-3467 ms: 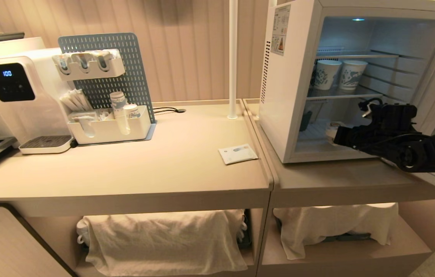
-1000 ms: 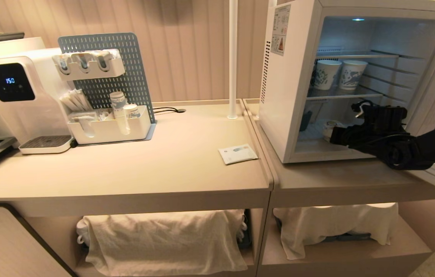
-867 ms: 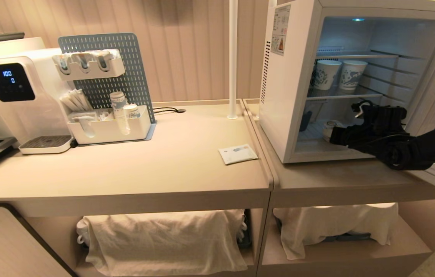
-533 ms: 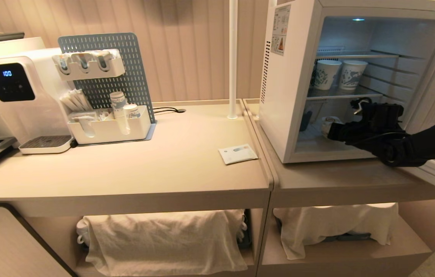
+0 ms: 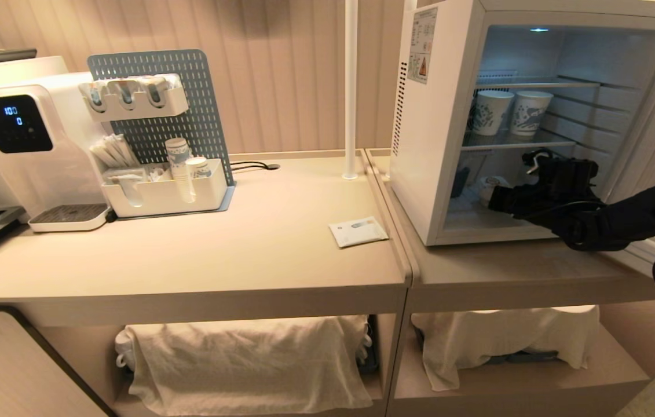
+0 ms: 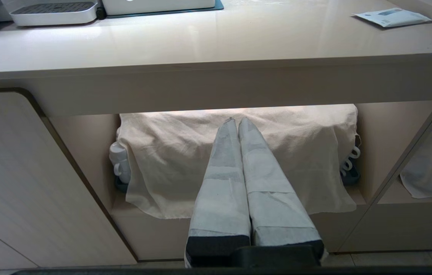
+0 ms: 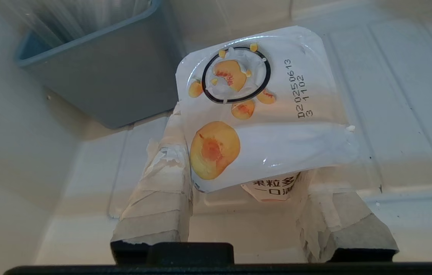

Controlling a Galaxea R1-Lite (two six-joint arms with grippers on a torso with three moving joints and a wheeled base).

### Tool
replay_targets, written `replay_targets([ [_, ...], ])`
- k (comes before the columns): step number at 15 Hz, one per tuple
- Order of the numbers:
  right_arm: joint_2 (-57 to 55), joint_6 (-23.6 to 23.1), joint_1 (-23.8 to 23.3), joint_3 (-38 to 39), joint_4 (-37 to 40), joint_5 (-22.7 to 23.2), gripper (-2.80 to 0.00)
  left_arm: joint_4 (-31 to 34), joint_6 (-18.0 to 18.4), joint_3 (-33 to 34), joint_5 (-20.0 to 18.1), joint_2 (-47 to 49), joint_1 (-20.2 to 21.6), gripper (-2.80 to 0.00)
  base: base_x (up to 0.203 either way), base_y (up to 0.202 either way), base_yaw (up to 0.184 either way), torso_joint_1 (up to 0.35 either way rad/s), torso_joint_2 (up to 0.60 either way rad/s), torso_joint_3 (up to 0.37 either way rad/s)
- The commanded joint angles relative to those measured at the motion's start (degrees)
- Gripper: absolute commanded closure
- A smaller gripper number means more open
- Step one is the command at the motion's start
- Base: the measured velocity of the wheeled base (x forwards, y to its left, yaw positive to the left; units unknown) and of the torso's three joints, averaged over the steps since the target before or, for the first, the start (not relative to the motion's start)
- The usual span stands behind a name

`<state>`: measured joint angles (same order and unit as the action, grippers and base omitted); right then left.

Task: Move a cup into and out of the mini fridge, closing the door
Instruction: Put the yoghurt in the freezer

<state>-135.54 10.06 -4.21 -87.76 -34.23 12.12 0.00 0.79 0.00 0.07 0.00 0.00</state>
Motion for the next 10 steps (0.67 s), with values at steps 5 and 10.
replay_targets([
  [5, -1.99, 0.13, -0.01, -1.36, 0.03, 0.1, 0.0, 0.0, 0.0, 0.0, 0.02, 0.05, 0.0, 0.0, 0.0, 0.0, 0.0, 0.0, 0.0, 0.0],
  [10, -1.93, -0.74, -0.02, -2.33, 0.21, 0.19, 0.0, 0.0, 0.0, 0.0, 0.02, 0.0, 0.0, 0.0, 0.0, 0.0, 0.0, 0.0, 0.0, 0.0],
])
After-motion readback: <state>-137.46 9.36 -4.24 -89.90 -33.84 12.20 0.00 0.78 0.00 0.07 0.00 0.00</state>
